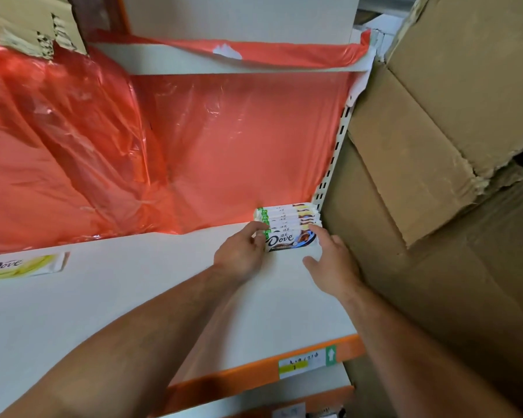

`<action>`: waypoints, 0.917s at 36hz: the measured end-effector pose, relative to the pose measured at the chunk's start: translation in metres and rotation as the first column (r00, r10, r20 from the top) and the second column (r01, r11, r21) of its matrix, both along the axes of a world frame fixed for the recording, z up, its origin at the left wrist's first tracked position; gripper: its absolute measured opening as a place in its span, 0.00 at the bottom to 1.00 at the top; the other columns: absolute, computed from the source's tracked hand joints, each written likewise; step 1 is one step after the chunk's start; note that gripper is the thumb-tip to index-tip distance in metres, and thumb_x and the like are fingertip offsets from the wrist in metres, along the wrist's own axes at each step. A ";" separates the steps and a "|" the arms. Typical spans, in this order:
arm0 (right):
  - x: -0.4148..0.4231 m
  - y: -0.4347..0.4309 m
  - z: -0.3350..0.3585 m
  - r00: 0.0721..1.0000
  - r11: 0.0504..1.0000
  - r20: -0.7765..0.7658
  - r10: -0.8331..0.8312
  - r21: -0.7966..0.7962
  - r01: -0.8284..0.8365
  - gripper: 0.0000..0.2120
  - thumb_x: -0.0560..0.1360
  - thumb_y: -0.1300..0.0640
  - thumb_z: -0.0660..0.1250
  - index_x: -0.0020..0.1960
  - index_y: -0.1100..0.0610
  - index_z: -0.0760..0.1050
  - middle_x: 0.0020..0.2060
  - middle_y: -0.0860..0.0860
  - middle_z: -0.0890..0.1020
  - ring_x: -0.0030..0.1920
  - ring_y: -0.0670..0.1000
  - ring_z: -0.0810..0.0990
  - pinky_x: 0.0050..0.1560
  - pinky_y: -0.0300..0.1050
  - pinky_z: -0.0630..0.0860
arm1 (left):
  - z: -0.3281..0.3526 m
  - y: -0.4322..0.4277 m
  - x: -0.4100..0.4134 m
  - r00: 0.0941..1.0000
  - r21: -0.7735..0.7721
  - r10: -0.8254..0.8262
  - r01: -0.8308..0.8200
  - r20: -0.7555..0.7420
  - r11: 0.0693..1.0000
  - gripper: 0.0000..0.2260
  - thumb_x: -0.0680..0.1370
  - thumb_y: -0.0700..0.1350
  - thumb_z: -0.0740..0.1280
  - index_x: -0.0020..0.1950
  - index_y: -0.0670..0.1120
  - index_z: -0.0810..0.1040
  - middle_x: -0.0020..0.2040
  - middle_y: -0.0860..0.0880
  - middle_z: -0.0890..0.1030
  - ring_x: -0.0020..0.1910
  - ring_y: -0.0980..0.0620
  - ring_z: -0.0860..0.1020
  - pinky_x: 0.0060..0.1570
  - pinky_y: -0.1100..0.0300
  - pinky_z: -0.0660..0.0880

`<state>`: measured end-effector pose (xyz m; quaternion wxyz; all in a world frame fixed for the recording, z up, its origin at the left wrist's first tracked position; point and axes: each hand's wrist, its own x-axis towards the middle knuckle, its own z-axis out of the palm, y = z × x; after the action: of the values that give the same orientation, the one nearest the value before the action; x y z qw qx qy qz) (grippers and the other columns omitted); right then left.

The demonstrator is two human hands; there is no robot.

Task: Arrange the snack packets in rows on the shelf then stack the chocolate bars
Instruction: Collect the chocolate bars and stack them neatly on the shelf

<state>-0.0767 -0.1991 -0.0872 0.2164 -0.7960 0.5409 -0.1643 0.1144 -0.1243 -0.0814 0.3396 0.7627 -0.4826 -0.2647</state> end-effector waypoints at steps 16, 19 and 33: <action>-0.004 -0.014 -0.011 0.980 0.999 0.195 -0.044 0.033 0.038 0.13 0.75 0.55 0.70 0.59 0.47 0.75 0.51 0.53 0.72 0.53 0.54 0.75 0.54 0.45 0.73 | -0.001 -0.005 -0.004 0.997 0.034 0.078 -0.078 0.005 0.996 0.08 0.77 0.52 0.62 0.52 0.61 0.78 0.36 0.58 0.82 0.38 0.54 0.81 0.42 0.61 0.76; -0.004 -0.018 -0.014 0.976 0.998 0.211 -0.056 0.043 0.048 0.09 0.77 0.54 0.69 0.57 0.47 0.77 0.50 0.52 0.72 0.52 0.55 0.76 0.53 0.47 0.76 | 0.001 -0.005 -0.005 0.996 0.061 0.092 -0.092 0.006 0.994 0.08 0.76 0.53 0.62 0.51 0.62 0.79 0.37 0.59 0.82 0.41 0.56 0.80 0.43 0.62 0.75; -0.008 -0.023 -0.022 0.965 0.998 0.257 -0.048 0.045 0.038 0.07 0.74 0.53 0.69 0.47 0.41 0.74 0.45 0.43 0.70 0.46 0.55 0.78 0.41 0.58 0.82 | 0.008 -0.009 -0.005 0.982 0.085 0.180 -0.175 -0.055 0.981 0.09 0.77 0.52 0.63 0.40 0.54 0.79 0.37 0.56 0.82 0.42 0.52 0.80 0.46 0.58 0.76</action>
<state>-0.0850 -0.2221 -0.1094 0.2970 -0.7515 0.5285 -0.2603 0.1095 -0.1335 -0.0736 0.3460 0.8070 -0.3907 -0.2763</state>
